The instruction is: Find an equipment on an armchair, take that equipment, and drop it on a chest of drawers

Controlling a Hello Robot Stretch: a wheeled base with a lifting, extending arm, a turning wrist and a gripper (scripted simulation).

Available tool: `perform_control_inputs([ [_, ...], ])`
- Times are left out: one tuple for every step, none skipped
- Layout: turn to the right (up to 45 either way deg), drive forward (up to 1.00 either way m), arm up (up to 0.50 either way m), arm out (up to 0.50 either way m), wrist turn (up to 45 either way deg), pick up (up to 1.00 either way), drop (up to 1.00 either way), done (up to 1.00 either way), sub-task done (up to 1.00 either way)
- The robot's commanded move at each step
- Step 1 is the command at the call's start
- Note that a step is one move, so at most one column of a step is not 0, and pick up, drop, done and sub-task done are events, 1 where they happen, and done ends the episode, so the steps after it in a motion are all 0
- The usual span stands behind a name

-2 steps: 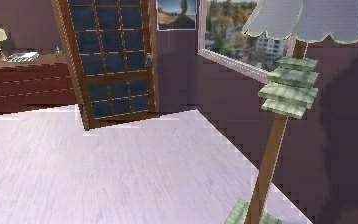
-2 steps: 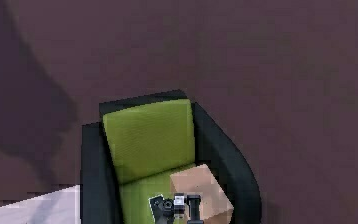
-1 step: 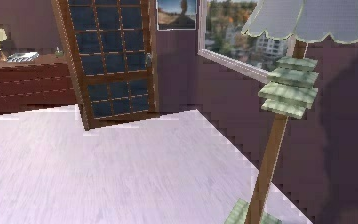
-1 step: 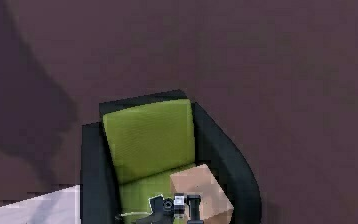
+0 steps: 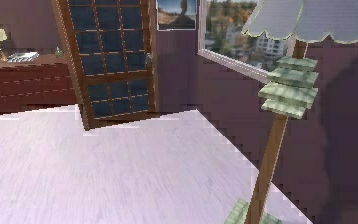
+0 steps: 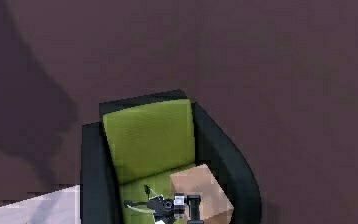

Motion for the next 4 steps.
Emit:
perform_control_inputs([
  [0.0, 0.00, 0.00, 0.00, 18.0, 0.00, 0.00, 0.00, 0.00],
  [0.0, 0.00, -0.30, 0.00, 0.0, 0.00, 0.00, 0.00, 0.00],
  [0.0, 0.00, 0.00, 0.00, 0.0, 1.00, 0.00, 0.00, 0.00],
  [0.0, 0.00, 0.10, 0.00, 0.0, 0.00, 0.00, 0.00, 0.00],
])
